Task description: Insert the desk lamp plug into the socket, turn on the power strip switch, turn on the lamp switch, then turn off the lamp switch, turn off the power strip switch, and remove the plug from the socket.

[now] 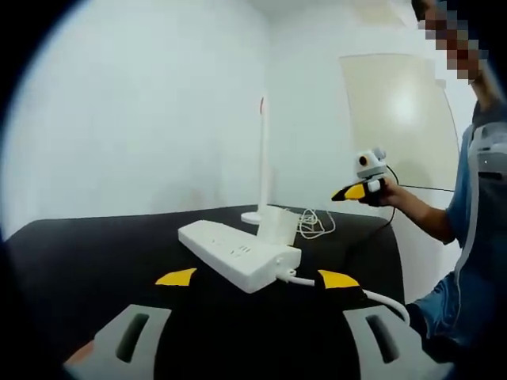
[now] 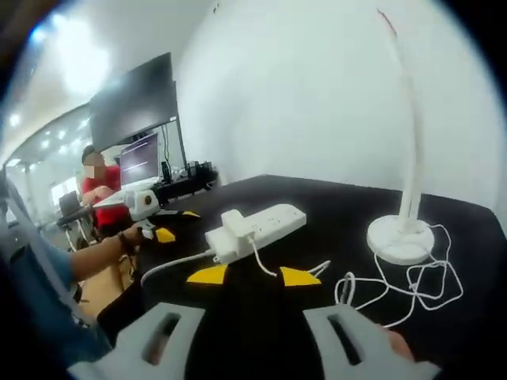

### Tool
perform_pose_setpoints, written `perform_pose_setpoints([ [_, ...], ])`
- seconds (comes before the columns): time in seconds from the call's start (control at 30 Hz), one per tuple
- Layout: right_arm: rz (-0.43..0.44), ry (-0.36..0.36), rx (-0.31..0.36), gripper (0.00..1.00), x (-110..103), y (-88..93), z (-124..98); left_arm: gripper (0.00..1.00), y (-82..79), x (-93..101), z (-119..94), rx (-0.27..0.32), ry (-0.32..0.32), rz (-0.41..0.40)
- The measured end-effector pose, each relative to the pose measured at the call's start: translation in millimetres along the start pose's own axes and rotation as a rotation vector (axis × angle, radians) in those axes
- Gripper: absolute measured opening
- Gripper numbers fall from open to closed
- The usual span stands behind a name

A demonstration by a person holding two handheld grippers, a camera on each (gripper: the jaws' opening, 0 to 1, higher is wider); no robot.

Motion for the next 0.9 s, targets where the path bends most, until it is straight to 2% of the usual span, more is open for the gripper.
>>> perform_pose_setpoints([
  [0.27,0.059,0.056,0.054,0.25,35,-4.2,-29,0.57,0.4,2.6,1,-0.002,-0.004,0.000],
  [0.47,0.068,0.111,0.052,0.25,63,-1.6,-45,0.61,-1.0,4.6,1,0.006,-0.008,0.002],
  [0.67,0.085,0.132,0.047,0.25,80,3.8,-49,0.63,-1.4,5.6,1,0.008,-0.017,0.009],
  [0.9,0.135,0.161,0.097,0.25,97,1.6,-47,0.64,0.2,5.0,2,-0.003,-0.021,0.021],
])
Point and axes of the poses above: the point that each gripper's makers call its tool centre point, and the gripper's own axes: z roughly forward along the fingers, x roughly to its right, y roughly out of its underside, the point moved 1 cm from there along -z, roughly backward along the fingers, and after that the axes turned 10 degrees about -z, right-handed, at the moved point
